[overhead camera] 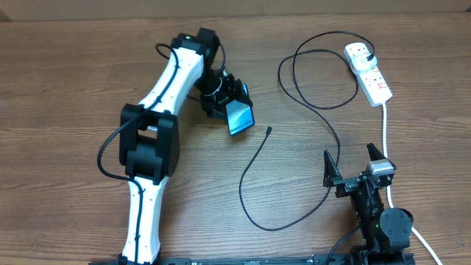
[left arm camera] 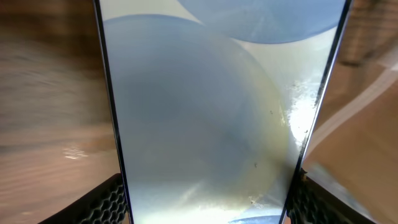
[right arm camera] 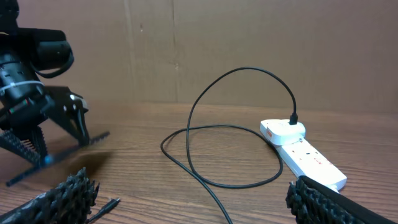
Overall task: Plug charger to phone and switch on socket
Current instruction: 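Lift the smartphone with the left gripper and raise it upright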
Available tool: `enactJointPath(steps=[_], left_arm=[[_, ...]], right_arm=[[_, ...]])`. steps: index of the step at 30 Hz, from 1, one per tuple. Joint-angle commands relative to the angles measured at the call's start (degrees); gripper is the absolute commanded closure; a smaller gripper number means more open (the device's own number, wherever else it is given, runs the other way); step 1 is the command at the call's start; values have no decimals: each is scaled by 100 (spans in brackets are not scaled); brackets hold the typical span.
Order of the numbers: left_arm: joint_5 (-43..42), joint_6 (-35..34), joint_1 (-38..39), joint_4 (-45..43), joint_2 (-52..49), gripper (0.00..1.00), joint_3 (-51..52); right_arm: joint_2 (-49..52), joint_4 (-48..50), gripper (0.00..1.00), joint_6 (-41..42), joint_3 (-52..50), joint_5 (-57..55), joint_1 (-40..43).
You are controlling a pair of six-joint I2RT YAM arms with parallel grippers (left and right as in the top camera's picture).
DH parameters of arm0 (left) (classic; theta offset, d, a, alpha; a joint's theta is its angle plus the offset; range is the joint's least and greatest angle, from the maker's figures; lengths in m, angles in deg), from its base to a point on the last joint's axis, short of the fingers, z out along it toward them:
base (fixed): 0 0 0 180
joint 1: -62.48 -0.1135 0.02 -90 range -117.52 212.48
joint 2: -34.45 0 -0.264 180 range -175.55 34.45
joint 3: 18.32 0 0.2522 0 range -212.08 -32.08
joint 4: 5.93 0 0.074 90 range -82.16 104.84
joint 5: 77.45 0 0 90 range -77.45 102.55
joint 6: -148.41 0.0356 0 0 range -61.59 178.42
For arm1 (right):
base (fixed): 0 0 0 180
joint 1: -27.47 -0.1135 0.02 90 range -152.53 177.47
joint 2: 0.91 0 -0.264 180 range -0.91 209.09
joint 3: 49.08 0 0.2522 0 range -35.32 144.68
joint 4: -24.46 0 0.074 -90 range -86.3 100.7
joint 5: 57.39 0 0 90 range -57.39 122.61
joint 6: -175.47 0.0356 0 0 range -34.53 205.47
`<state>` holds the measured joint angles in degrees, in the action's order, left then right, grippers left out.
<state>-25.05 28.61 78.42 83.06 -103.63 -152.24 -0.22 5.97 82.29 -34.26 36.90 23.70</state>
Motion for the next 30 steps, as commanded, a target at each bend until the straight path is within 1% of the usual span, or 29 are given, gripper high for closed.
enactJointPath(steps=[1, 7, 11, 20, 23, 30], left_arm=[[-1847, 155, -219, -61, -13, 32, -153], [-3602, 116, -568, -354, -13, 31, -151], [-4406, -181, -772, -365, -13, 32, -151], [-5099, -1080, -1080, -367, -13, 32, -151], [-5296, -1117, -1150, -367, -13, 32, -151], [-5296, -1224, -1257, -367, -13, 32, -151]], right_arm=[[-44, 22, 0, 31, -59, 24, 26], [-44, 22, 0, 31, -59, 26, 26], [-44, 22, 0, 31, -59, 24, 26], [-44, 22, 0, 31, -59, 24, 26], [-44, 22, 0, 31, -59, 24, 26], [-44, 22, 0, 31, -59, 24, 26]])
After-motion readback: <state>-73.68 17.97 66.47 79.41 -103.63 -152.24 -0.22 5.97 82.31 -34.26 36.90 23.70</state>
